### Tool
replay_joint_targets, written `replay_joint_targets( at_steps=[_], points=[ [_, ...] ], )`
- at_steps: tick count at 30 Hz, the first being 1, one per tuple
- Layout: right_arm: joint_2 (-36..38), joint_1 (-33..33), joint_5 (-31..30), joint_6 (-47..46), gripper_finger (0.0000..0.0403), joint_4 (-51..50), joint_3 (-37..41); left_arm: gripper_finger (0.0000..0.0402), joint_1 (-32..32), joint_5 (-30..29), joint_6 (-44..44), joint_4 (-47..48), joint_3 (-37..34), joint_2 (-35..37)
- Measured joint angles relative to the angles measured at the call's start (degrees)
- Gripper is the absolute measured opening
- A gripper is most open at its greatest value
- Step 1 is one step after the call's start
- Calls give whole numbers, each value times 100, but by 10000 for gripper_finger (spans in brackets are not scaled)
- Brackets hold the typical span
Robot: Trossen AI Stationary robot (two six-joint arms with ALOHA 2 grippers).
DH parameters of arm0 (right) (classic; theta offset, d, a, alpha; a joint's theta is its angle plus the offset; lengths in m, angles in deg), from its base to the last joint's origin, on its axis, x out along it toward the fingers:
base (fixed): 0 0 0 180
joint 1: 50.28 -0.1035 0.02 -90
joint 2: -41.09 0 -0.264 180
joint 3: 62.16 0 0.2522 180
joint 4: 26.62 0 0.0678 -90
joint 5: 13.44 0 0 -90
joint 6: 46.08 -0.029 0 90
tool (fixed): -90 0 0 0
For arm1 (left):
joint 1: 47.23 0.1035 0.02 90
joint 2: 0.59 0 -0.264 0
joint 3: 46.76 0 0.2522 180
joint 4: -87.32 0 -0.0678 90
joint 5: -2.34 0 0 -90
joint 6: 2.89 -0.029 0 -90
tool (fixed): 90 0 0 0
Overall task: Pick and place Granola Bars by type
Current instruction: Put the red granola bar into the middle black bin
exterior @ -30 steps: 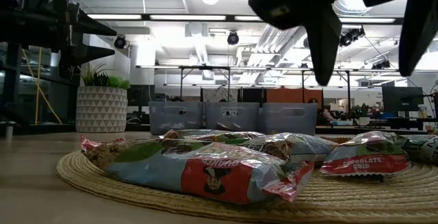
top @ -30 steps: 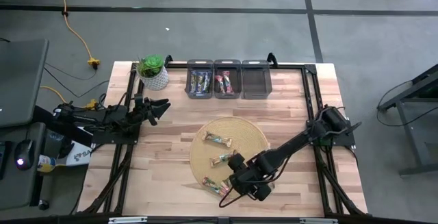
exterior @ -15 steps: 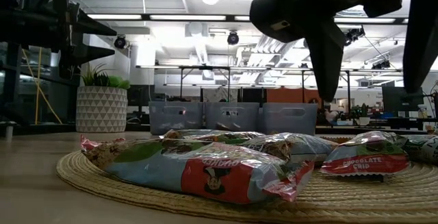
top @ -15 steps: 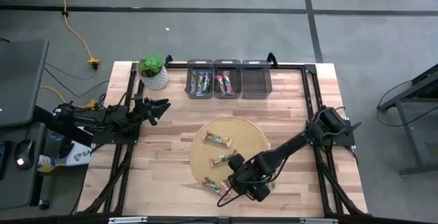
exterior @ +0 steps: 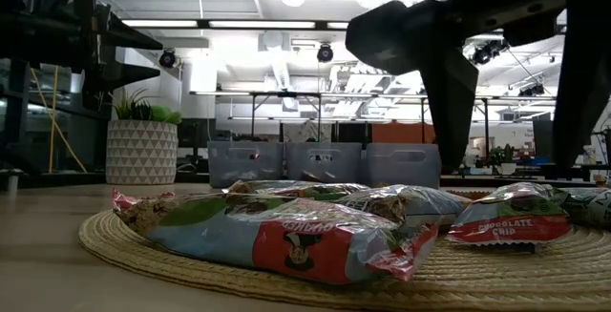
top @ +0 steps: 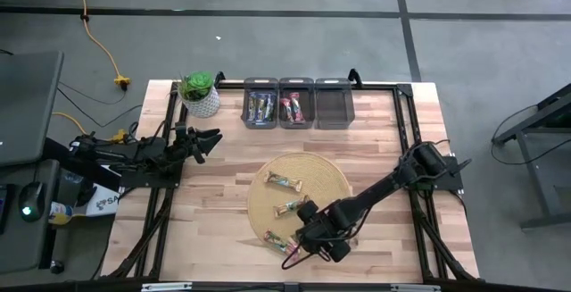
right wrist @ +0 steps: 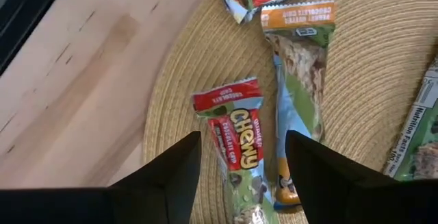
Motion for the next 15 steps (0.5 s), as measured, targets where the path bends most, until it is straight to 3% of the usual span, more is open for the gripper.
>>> replay_joint_targets(
  at_steps=[15],
  points=[
    [-206,-14,137,-14,197,117,-2,211,2,0,0,2,2,2]
  ],
)
